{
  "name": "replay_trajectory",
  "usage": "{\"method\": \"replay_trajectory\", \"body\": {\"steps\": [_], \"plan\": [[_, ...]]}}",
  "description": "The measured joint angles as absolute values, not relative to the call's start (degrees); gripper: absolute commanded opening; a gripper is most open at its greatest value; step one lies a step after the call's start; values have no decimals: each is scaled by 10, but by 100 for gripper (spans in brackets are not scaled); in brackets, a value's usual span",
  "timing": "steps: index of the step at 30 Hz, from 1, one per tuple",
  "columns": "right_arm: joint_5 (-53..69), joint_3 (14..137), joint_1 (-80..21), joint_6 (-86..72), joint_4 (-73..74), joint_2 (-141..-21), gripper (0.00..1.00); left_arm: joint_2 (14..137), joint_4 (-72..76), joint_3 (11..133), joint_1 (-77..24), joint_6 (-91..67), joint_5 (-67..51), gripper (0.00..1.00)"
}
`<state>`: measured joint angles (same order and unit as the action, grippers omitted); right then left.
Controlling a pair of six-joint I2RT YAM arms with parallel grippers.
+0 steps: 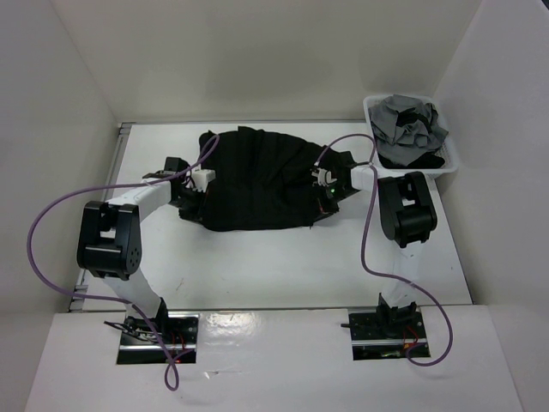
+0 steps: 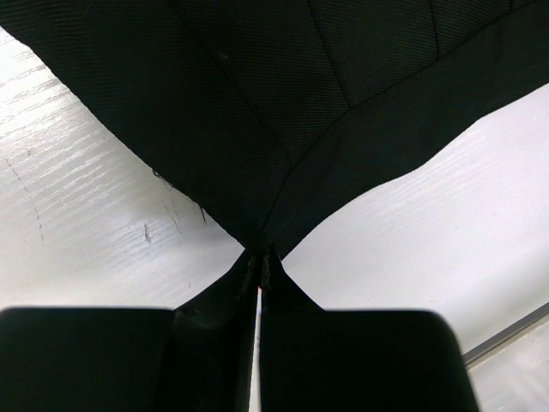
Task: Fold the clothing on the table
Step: Flatten the skirt out
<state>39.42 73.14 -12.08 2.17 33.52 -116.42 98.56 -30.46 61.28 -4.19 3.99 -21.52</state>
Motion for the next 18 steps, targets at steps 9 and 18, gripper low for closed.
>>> {"method": "replay_trajectory", "body": {"steps": [9, 18], "plan": [[366, 753, -124, 19, 348, -1167, 0, 987, -310, 616, -42, 40, -215, 0], [279, 978, -127, 50, 433, -1148, 0, 938, -364, 776, -43, 43, -201, 0]]}}
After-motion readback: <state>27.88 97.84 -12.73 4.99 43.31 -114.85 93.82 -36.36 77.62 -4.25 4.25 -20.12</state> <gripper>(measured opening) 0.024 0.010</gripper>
